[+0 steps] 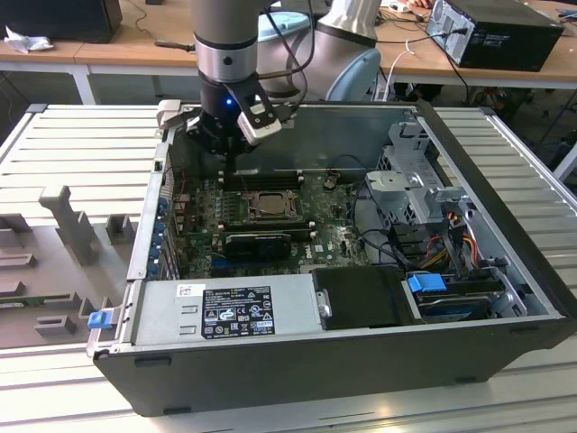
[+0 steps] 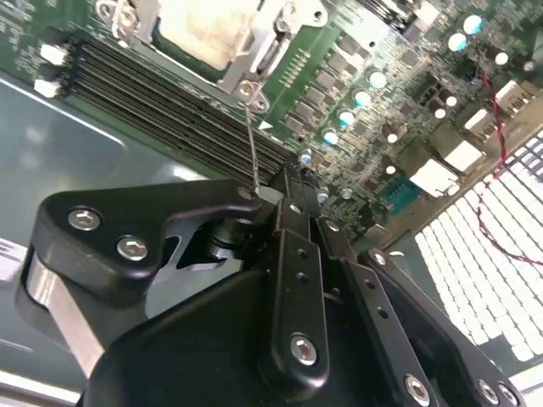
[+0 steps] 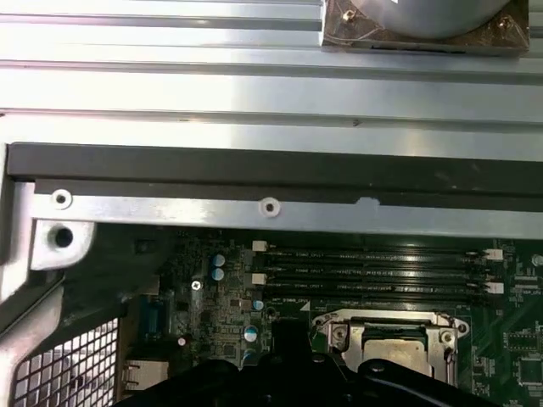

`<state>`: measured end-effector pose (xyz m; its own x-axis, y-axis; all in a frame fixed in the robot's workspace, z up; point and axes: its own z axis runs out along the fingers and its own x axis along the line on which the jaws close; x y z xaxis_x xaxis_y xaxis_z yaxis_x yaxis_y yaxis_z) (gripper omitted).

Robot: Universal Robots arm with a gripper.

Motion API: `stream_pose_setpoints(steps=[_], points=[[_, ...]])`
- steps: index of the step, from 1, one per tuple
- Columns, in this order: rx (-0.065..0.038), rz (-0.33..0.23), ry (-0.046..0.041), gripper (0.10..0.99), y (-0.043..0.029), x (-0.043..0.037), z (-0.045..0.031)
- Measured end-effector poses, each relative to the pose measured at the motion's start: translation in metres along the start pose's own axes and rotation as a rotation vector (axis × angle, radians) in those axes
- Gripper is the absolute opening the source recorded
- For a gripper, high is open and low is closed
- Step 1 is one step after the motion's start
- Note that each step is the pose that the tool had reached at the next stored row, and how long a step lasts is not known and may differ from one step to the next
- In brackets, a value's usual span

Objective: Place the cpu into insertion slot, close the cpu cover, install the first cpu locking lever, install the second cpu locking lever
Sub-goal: 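Install the first cpu locking lever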

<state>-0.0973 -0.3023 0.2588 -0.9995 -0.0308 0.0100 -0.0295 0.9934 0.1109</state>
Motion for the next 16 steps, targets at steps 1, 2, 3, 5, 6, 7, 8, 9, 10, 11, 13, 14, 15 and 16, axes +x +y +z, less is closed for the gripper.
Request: stream_pose_setpoints(steps=[1, 2, 3, 5, 6, 7, 8, 9, 10, 11, 13, 14, 15, 16], points=[[0.000, 0.000, 0.0000, 0.106, -0.0001, -0.0037, 0.0000], [0.000, 0.000, 0.0000, 0.106, -0.0002, -0.0053, 0.0000], [0.000, 0.000, -0.0001, 0.106, -0.0002, -0.0075, 0.0001], [0.000, 0.000, 0.0000, 0.106, -0.0004, -0.0127, 0.0002], [0.000, 0.000, -0.0001, 0.106, -0.0007, -0.0189, 0.0006], [0.000, 0.000, -0.0001, 0.106, -0.0008, -0.0235, 0.0008], [0.000, 0.000, 0.0000, 0.106, -0.0010, -0.0283, 0.0011], [0.000, 0.000, 0.0003, 0.106, -0.0013, -0.0370, 0.0016], [-0.003, 0.000, 0.0008, 0.106, -0.0019, -0.0526, 0.0023], [-0.021, 0.000, 0.0002, 0.106, -0.0021, -0.0558, 0.0030], [-0.017, 0.000, 0.0003, 0.106, -0.0028, -0.0619, 0.0132], [0.005, 0.000, 0.0009, 0.106, -0.0028, -0.0622, 0.0145], [0.023, 0.000, 0.0010, 0.106, -0.0022, -0.0629, 0.0169], [0.019, 0.000, 0.0009, 0.106, -0.0024, -0.0635, 0.0182]])
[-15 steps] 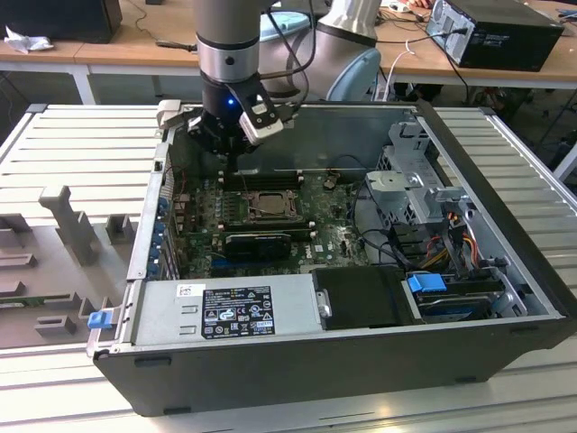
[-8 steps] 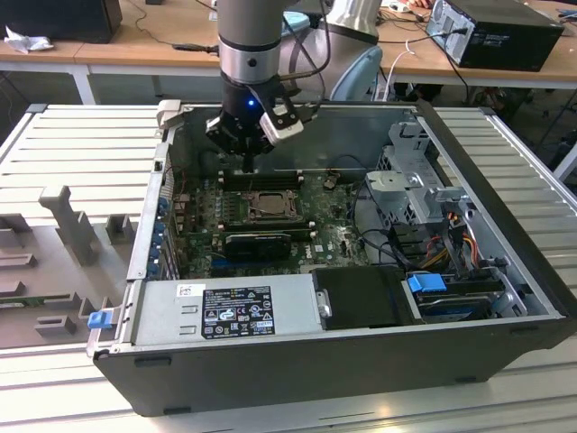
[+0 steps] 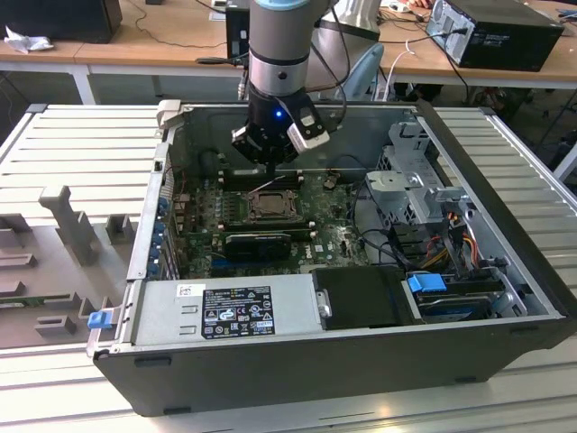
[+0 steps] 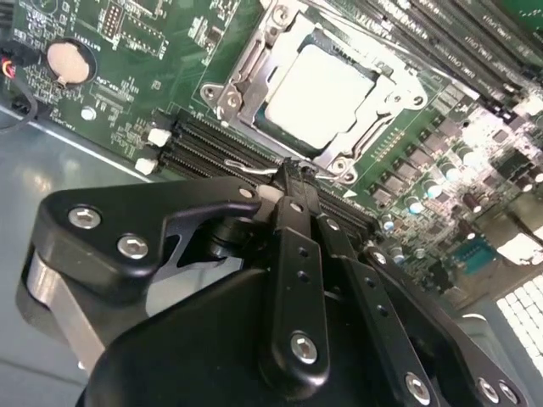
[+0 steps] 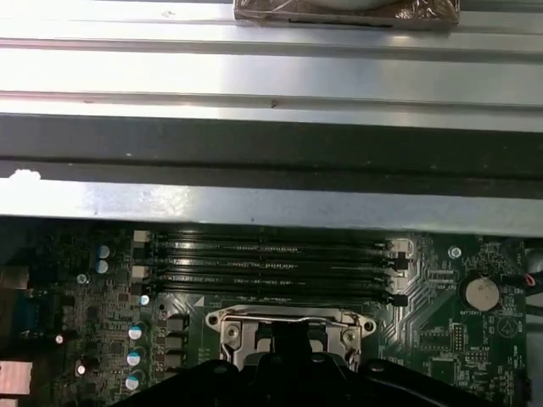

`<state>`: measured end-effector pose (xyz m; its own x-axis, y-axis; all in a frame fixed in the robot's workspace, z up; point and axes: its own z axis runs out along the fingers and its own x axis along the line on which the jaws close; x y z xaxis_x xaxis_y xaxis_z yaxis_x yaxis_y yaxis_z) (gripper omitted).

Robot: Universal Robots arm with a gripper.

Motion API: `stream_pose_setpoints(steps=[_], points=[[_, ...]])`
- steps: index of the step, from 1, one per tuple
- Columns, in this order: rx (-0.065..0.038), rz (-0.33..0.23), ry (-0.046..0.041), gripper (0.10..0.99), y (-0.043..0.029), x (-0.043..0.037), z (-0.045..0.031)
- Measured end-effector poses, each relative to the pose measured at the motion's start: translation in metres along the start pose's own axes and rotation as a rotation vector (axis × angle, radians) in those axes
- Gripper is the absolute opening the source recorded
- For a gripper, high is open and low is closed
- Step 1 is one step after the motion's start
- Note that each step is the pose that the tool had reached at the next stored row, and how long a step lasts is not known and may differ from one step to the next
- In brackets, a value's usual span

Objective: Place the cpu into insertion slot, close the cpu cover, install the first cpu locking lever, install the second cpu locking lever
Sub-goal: 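Install the first cpu locking lever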

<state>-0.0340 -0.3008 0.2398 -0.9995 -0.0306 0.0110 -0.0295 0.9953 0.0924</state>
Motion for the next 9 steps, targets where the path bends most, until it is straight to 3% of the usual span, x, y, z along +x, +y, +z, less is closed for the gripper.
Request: stream_pose_setpoints(steps=[3, 9], points=[[-0.010, 0.000, -0.0003, 0.106, 0.0005, -0.0021, 0.0015], [-0.015, -0.002, -0.0006, 0.106, 0.0047, -0.0064, 0.0082]])
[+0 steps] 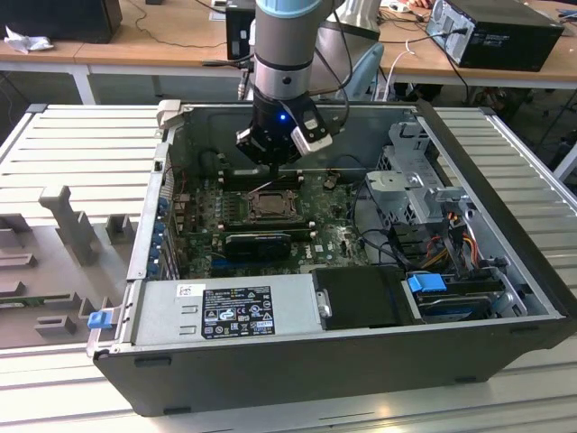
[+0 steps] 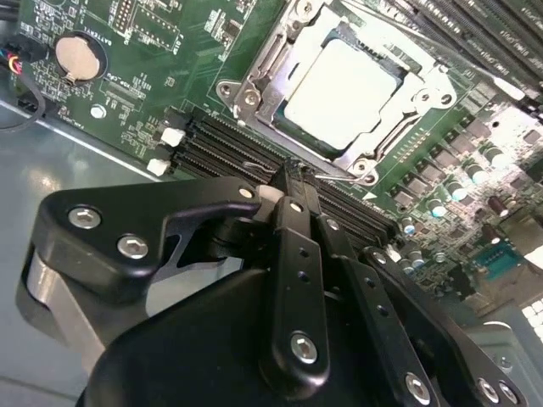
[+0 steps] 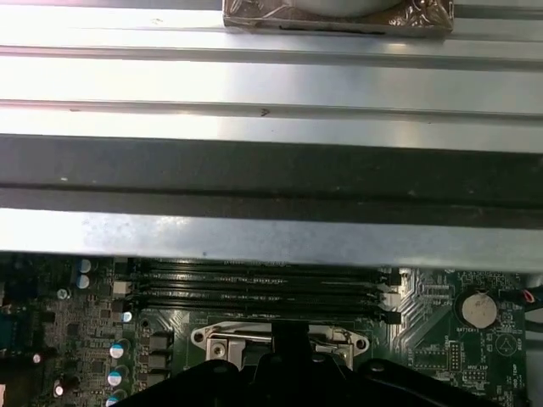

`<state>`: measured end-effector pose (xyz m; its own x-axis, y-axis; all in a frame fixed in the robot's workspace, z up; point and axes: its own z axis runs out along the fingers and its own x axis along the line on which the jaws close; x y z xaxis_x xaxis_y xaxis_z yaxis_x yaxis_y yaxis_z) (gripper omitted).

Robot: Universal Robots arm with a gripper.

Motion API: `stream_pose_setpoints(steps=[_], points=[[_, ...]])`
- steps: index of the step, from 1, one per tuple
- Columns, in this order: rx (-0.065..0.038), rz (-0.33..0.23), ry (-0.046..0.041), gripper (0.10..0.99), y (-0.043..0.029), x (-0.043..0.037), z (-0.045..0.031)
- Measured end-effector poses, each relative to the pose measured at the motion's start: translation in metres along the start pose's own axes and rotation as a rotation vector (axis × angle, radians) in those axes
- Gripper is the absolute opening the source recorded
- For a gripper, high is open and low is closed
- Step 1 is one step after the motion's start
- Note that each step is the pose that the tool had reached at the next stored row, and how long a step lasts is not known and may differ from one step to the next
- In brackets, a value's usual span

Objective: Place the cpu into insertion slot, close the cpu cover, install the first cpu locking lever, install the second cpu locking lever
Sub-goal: 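Install the first cpu locking lever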

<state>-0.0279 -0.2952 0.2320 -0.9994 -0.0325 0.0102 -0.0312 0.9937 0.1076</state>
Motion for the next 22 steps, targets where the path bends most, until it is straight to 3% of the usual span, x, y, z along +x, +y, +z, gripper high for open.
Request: stream_pose_setpoints(steps=[5, 11, 13, 22], points=[[-0.003, -0.014, -0.0007, 0.106, 0.0028, -0.0002, 0.0036], [-0.003, -0.019, -0.0002, 0.106, 0.0065, -0.0075, 0.0120], [-0.003, -0.024, -0.0006, 0.106, 0.0064, -0.0088, 0.0165], [-0.003, -0.026, -0.0026, 0.106, 0.0037, -0.0115, 0.0228]])
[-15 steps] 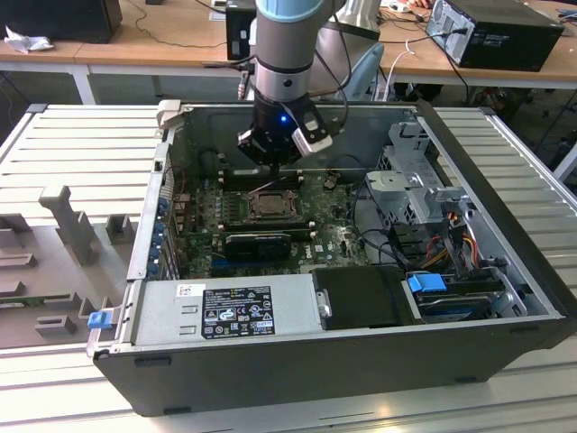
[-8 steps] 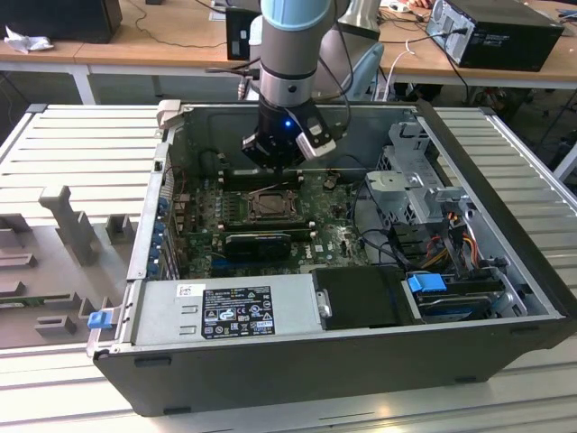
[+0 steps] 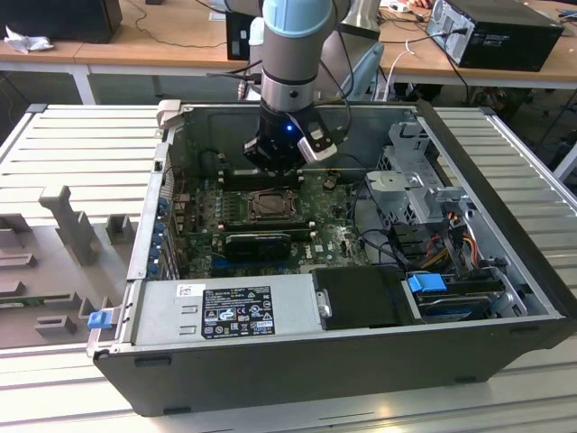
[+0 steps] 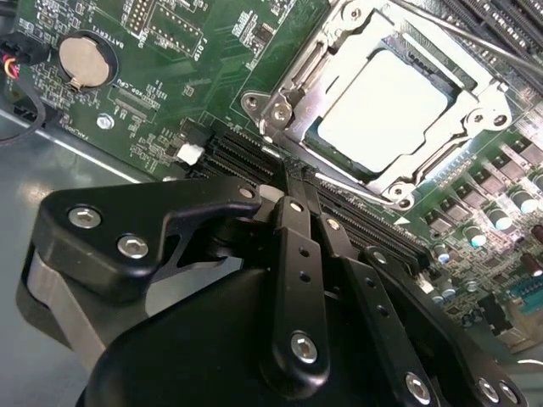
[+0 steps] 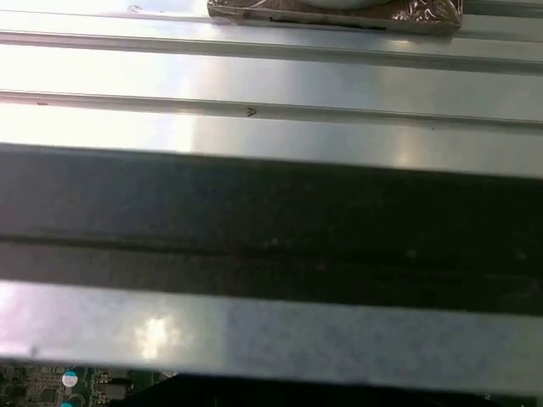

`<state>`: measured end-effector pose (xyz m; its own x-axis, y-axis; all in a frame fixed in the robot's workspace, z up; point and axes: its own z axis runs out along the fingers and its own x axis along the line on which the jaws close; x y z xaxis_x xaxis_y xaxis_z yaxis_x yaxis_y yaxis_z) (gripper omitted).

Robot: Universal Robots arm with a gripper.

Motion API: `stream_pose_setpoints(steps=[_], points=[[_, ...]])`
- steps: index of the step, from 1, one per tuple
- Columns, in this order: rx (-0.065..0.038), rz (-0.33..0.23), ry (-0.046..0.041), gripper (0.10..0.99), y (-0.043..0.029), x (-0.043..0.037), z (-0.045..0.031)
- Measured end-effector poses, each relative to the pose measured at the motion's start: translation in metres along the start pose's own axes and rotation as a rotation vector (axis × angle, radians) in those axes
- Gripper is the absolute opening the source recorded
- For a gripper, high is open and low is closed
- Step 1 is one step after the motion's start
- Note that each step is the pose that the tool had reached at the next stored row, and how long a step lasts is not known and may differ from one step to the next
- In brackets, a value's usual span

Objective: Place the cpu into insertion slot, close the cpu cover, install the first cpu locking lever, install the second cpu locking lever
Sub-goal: 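Install the first cpu locking lever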

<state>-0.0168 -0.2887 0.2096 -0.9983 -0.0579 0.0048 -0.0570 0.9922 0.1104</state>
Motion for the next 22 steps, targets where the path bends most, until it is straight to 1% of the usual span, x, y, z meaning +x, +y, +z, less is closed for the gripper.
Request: stream_pose_setpoints(steps=[3, 8, 13, 14, 18, 19, 22], points=[[0.000, 0.000, 0.0001, 0.106, -0.0005, -0.0016, 0.0012], [0.000, 0.000, 0.0000, 0.106, 0.0009, -0.0021, 0.0034], [0.011, 0.000, 0.0006, 0.106, 0.0023, -0.0022, 0.0051], [0.015, 0.000, 0.0009, 0.106, 0.0026, -0.0022, 0.0053], [0.027, 0.000, 0.0016, 0.106, 0.0027, -0.0022, 0.0055], [0.029, 0.000, 0.0018, 0.106, 0.0027, -0.0022, 0.0054], [0.029, 0.000, 0.0016, 0.106, 0.0029, -0.0022, 0.0042]])
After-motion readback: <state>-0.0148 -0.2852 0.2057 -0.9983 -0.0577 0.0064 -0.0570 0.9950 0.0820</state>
